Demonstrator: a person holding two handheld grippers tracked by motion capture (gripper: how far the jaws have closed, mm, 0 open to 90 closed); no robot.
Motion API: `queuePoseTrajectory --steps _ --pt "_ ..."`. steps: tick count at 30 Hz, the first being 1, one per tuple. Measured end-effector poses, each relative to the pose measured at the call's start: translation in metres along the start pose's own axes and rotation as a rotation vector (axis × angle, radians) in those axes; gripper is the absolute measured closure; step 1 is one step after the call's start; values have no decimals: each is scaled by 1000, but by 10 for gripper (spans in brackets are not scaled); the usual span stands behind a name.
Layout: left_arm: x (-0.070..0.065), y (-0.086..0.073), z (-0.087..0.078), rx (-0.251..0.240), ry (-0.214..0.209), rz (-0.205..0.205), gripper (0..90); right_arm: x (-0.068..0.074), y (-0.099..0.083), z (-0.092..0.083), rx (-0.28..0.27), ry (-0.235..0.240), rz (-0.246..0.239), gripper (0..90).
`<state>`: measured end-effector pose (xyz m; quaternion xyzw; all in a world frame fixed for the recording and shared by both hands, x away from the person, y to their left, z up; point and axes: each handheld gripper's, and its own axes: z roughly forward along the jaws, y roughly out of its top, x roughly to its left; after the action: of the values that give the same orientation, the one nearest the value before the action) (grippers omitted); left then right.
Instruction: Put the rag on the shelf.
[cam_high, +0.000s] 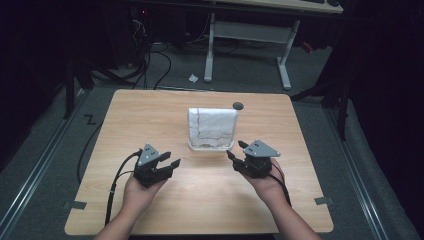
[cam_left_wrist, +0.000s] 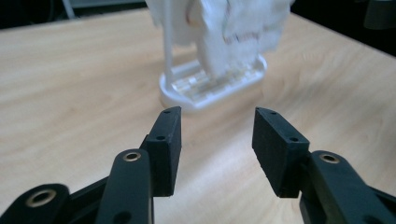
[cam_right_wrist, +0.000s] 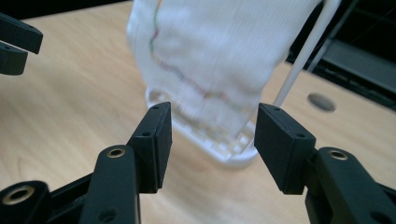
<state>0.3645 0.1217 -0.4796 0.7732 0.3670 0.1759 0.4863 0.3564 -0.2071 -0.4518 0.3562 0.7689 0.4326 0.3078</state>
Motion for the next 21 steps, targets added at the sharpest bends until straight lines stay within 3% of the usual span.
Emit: queuePoseTrajectory --steps 8,13,14,15,17,20,21 --pt "-19 -37 8 103 -66 17 504 16 -37 6 67 38 11 473" --pt "-36 -52 11 156 -95 67 495 30 -73 2 107 39 36 472" --pt "-37 -52 11 156 -93 87 487 33 -78 0 174 78 17 444" --pt "-35 -52 11 149 -86 97 487 34 -78 -3 165 62 -13 460" --pt "-28 -51 12 148 -78 67 487 33 -79 -5 142 50 -21 466" --pt "-19 -52 13 142 -81 26 481 22 -84 4 167 80 101 461" --pt "-18 -53 13 145 -79 24 481 22 -84 4 167 80 101 461"
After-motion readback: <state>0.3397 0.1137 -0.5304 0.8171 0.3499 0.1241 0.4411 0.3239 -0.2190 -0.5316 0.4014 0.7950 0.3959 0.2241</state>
